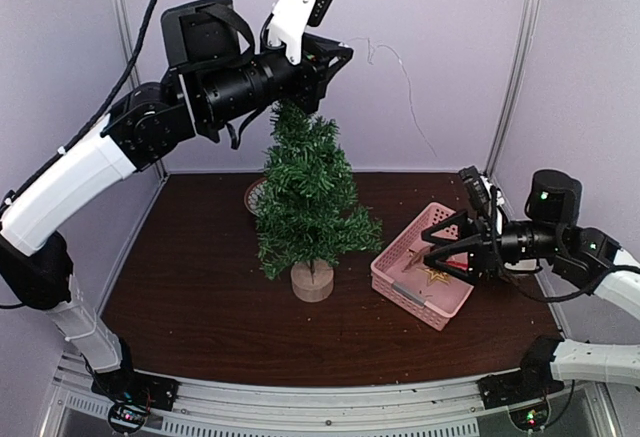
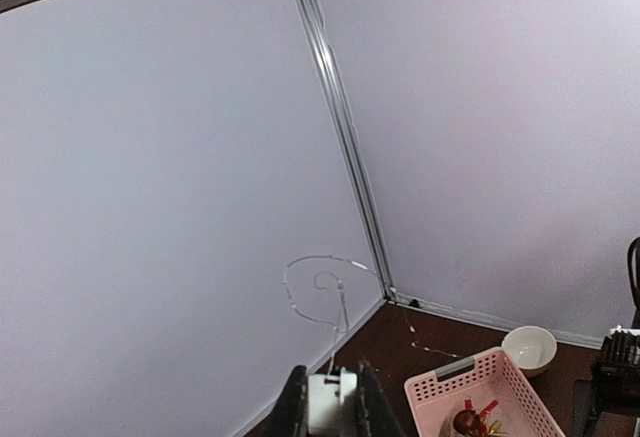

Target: Decorate the small christmas tree

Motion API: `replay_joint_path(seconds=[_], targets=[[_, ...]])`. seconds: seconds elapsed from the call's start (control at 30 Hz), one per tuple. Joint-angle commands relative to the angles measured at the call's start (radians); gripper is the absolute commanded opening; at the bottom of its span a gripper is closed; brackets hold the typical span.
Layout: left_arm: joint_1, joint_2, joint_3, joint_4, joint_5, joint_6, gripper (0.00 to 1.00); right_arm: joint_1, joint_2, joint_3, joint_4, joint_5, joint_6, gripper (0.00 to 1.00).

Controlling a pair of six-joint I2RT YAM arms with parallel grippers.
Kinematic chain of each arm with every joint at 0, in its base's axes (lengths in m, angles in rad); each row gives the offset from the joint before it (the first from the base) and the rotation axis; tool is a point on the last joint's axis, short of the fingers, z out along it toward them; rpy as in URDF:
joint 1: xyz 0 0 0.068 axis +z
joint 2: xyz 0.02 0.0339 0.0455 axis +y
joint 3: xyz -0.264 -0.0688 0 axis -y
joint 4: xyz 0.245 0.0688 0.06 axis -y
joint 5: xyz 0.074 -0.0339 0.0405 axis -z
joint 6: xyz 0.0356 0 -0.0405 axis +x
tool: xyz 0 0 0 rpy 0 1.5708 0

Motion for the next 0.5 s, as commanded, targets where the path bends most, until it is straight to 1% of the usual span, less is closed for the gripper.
replay_joint_path(seconds=[0.0,0.13,0.2,0.27,0.37,0.4,0.47], targets=[[0.009,-0.015,0.071,-0.006,-0.023,0.040,0.00,0.010,-0.062,0.024,-0.036,0.185,-0.059,0.77],[0.009,-0.014,0.120,-0.023,0.026,0.042,0.00,0.010,-0.129,-0.005,-0.085,0.613,-0.009,0.77],[0.008,-0.013,0.140,-0.030,0.035,0.042,0.00,0.008,-0.153,-0.016,-0.114,0.787,0.025,0.75],[0.008,-0.014,0.151,-0.037,0.045,0.046,0.00,0.008,-0.171,-0.034,-0.131,0.899,0.055,0.73],[0.009,-0.017,0.154,-0.038,0.047,0.051,0.00,0.009,-0.185,-0.068,-0.151,1.015,0.096,0.72],[0.008,-0.017,0.154,-0.038,0.046,0.054,0.00,0.008,-0.190,-0.086,-0.149,1.052,0.108,0.72],[0.009,-0.018,0.156,-0.037,0.045,0.056,0.00,0.008,-0.197,-0.131,-0.133,1.094,0.121,0.79]])
